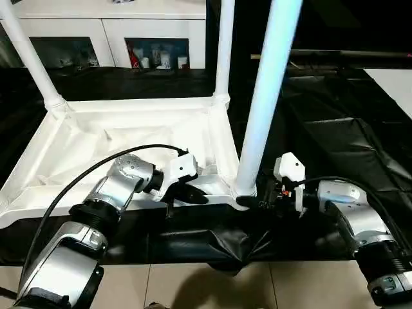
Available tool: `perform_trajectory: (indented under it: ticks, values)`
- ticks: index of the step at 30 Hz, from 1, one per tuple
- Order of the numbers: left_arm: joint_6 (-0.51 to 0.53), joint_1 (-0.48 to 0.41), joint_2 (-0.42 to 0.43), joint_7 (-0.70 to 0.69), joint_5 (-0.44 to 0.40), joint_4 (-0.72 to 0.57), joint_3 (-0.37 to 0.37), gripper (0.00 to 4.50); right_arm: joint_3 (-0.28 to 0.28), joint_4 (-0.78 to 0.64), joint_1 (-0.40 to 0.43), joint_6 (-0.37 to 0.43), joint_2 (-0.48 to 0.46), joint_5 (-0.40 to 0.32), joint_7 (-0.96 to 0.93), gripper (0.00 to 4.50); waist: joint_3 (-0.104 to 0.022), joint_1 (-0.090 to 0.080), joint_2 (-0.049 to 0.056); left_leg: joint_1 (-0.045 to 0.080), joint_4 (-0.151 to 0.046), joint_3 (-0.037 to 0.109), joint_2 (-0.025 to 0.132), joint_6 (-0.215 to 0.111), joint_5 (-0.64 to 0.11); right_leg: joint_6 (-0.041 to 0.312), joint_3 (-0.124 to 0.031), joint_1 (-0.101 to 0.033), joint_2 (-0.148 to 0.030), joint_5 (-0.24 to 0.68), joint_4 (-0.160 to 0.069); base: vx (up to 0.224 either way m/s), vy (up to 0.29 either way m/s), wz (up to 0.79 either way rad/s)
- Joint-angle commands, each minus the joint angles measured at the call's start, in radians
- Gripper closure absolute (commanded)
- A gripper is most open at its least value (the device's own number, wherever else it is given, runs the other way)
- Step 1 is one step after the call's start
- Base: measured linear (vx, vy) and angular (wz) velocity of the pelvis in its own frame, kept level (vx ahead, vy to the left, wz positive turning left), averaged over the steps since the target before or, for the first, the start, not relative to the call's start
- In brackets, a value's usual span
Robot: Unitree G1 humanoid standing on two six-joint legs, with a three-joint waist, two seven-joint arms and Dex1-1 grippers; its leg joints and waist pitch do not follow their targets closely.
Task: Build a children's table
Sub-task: Rotate leg to tighten
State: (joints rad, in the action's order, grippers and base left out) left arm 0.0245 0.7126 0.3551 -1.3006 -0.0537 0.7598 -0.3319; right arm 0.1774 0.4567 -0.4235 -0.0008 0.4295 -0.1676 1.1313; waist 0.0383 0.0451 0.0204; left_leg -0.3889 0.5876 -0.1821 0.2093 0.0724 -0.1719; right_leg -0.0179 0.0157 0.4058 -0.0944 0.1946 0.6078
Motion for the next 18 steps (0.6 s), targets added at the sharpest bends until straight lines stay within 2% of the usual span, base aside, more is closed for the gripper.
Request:
perform_trajectory:
  ticks: [1,5,6,7,13,18]
  values:
    - [-0.008,0.008,0.001,-0.01,0.001,-0.025,-0.008,4.5,0.014,0.013,-0.012,0.002,-0.001,0.004,0.013,0.68,-0.061,0.001,-0.011,0.019,-0.063,-0.007,0.01,-0.076,-0.195,0.277,-0.01,-0.049,-0.022,0.05,-0.061,0.0,0.0,0.0]
    - [-0.038,0.013,-0.005,0.03,-0.012,-0.018,0.0,4.5,0.019,0.028,-0.019,-0.009,0.005,0.011,0.022,0.68,-0.061,0.002,-0.011,0.019,-0.061,-0.008,0.01,-0.085,-0.184,0.284,-0.009,-0.049,-0.021,0.024,-0.059,0.0,0.0,0.0]
    - [-0.031,0.021,-0.009,0.025,-0.004,-0.013,0.006,4.06,0.017,0.029,-0.019,-0.011,0.007,0.011,0.027,0.65,-0.061,0.004,-0.011,0.019,-0.062,-0.008,0.01,-0.084,-0.188,0.281,-0.009,-0.05,-0.022,0.034,-0.06,0.0,0.0,0.0]
    - [-0.031,0.026,-0.008,0.014,0.001,-0.013,0.008,3.95,0.016,0.031,-0.021,-0.012,0.007,0.013,0.029,0.65,-0.06,0.005,-0.011,0.02,-0.062,-0.008,0.01,-0.083,-0.191,0.281,-0.009,-0.049,-0.021,0.039,-0.06,0.0,0.0,0.0]
    - [-0.052,0.047,0.006,-0.038,0.001,-0.011,-0.004,3.85,0.024,0.033,-0.022,-0.018,0.003,0.018,0.039,0.65,-0.062,0.008,-0.012,0.019,-0.06,-0.008,0.01,-0.084,-0.176,0.284,-0.009,-0.051,-0.021,0.019,-0.056,0.0,0.0,0.0]
    - [-0.061,0.071,0.017,-0.063,-0.018,0.021,-0.016,3.85,0.034,0.032,-0.021,-0.021,0.004,0.02,0.049,0.65,-0.063,0.009,-0.008,0.019,-0.059,-0.008,0.009,-0.088,-0.172,0.289,-0.009,-0.052,-0.02,0.01,-0.055,0.0,0.0,0.0]
